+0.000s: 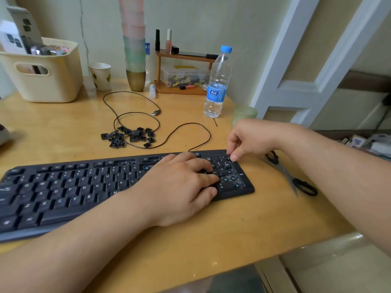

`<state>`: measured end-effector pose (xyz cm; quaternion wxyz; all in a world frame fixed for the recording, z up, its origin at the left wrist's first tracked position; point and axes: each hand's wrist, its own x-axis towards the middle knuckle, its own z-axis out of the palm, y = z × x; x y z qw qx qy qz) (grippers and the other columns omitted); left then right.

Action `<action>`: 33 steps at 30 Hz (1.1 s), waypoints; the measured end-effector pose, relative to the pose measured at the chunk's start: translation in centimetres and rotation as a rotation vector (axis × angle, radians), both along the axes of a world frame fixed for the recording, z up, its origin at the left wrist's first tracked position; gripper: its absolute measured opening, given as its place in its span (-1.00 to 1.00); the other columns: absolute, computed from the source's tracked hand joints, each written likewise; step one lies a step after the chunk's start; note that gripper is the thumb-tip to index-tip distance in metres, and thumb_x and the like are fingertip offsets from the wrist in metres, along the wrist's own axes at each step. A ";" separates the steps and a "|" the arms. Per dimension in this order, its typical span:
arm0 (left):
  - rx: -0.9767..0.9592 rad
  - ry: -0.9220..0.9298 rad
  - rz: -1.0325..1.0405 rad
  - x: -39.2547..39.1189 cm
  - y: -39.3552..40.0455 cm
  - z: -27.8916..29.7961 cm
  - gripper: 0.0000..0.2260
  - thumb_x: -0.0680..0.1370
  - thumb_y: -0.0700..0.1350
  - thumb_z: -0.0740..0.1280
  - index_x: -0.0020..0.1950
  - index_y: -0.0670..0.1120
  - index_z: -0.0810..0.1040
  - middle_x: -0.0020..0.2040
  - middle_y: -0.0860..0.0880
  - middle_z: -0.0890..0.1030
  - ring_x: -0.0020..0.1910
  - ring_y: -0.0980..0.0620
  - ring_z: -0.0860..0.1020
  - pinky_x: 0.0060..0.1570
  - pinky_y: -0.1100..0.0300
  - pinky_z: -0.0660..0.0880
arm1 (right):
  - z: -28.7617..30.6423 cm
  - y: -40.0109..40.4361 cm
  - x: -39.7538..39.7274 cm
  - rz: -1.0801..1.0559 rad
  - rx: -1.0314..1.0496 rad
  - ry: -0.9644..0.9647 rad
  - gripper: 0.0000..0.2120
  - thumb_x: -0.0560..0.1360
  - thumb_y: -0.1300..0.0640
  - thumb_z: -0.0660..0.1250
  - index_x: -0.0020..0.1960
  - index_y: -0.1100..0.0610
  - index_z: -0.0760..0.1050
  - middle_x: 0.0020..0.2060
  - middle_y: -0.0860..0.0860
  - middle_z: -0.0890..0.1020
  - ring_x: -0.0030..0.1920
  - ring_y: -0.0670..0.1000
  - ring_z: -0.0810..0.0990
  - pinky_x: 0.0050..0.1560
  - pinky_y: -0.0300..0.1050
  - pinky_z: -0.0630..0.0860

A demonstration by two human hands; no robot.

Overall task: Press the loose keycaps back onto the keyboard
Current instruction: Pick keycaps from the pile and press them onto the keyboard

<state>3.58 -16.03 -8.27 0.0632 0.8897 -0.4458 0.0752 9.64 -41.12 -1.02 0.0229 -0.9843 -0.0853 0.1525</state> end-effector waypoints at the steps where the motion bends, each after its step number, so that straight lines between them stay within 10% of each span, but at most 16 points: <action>1: -0.007 -0.002 -0.004 0.0 0.0 0.0 -0.40 0.62 0.30 -0.14 0.51 0.20 0.45 0.46 0.17 0.44 0.43 0.01 0.36 0.39 -0.04 0.36 | 0.0 0.2 0.1 -0.002 -0.024 -0.006 -0.88 0.48 0.01 0.56 0.01 -0.07 0.71 -0.11 -0.18 0.69 -0.05 -0.13 0.62 -0.01 -0.18 0.54; 12: -0.015 -0.025 -0.009 0.1 0.0 -0.3 -0.41 0.63 0.33 -0.12 0.51 0.19 0.46 0.46 0.16 0.45 0.43 -0.01 0.37 0.39 -0.04 0.36 | 0.7 2.8 2.2 -0.083 -0.154 0.143 -0.87 0.44 0.17 0.60 -0.09 0.11 0.66 -0.13 0.06 0.72 -0.19 -0.02 0.64 -0.26 -0.15 0.56; 33: -0.022 -0.034 -0.020 0.1 0.1 -0.3 -0.39 0.63 0.33 -0.15 0.52 0.20 0.44 0.47 0.18 0.43 0.44 0.03 0.35 0.41 0.00 0.33 | -0.3 0.7 2.1 -0.228 0.172 0.127 -0.87 0.47 0.24 0.57 -0.12 0.16 0.62 -0.20 0.09 0.72 -0.19 -0.01 0.73 -0.14 -0.11 0.69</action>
